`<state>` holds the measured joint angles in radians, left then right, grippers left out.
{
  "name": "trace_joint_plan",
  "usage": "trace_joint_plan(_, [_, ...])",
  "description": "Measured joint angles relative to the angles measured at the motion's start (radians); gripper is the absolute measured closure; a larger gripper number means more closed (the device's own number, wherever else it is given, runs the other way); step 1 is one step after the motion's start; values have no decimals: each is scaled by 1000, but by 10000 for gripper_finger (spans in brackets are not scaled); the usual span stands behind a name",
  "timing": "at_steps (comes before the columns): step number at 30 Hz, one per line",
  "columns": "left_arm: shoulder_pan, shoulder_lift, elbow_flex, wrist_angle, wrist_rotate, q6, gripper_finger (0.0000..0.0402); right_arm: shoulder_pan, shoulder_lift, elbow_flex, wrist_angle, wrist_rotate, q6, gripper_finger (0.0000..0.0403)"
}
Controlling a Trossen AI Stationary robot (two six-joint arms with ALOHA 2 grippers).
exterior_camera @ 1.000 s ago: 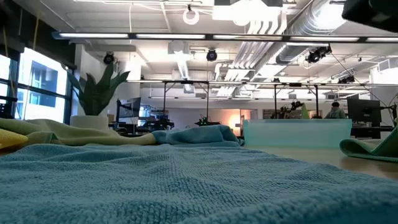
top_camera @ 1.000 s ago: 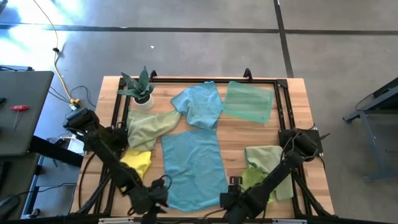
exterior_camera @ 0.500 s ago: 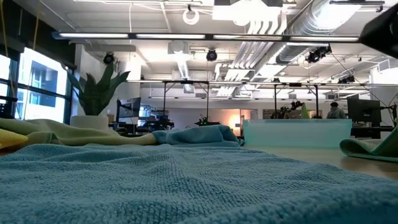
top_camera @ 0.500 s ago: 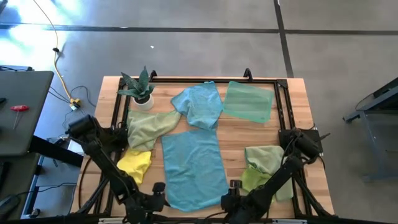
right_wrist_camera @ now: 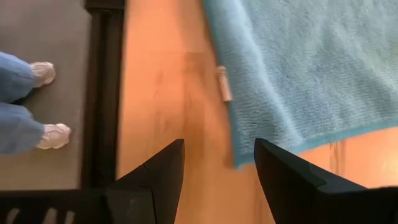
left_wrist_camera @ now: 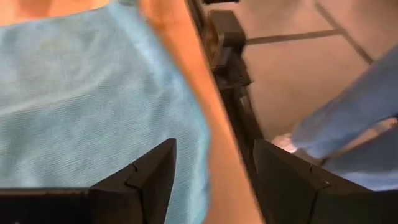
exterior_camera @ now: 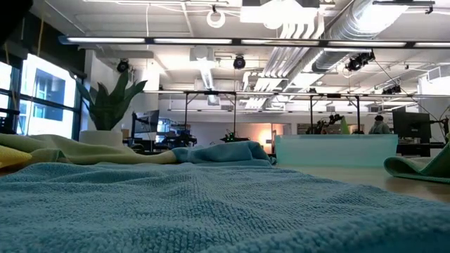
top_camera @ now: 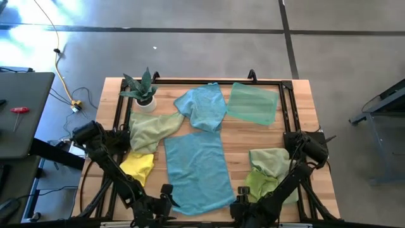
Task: Fold microfiber towels
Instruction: Fold the bottom blue microfiber cloth
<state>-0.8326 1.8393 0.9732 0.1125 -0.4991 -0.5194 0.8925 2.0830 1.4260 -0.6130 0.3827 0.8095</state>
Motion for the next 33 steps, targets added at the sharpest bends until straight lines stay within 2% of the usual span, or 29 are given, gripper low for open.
trace_joint_plan(9, [-3, 99, 40, 3, 20, 8, 195, -23, -2, -66, 106, 3, -1, 215])
trace_joint_plan(13, [-2, 147, 78, -43, 18, 3, 195, -36, -4, -78, 120, -6, -3, 217])
trace_joint_plan(20, [17, 191, 151, -188, 69, -95, 208, -46, -4, -78, 121, -12, -22, 270])
trace_joint_plan(25, [31, 193, 183, -233, 83, -86, 254, -52, -3, -79, 119, -5, -24, 327])
trace_joint_plan(30, [35, 194, 220, -289, 115, -80, 325, -55, -2, -80, 111, 2, -20, 384])
trace_joint_plan(33, [34, 194, 237, -314, 140, -108, 369, -55, -2, -80, 108, 3, -1, 399])
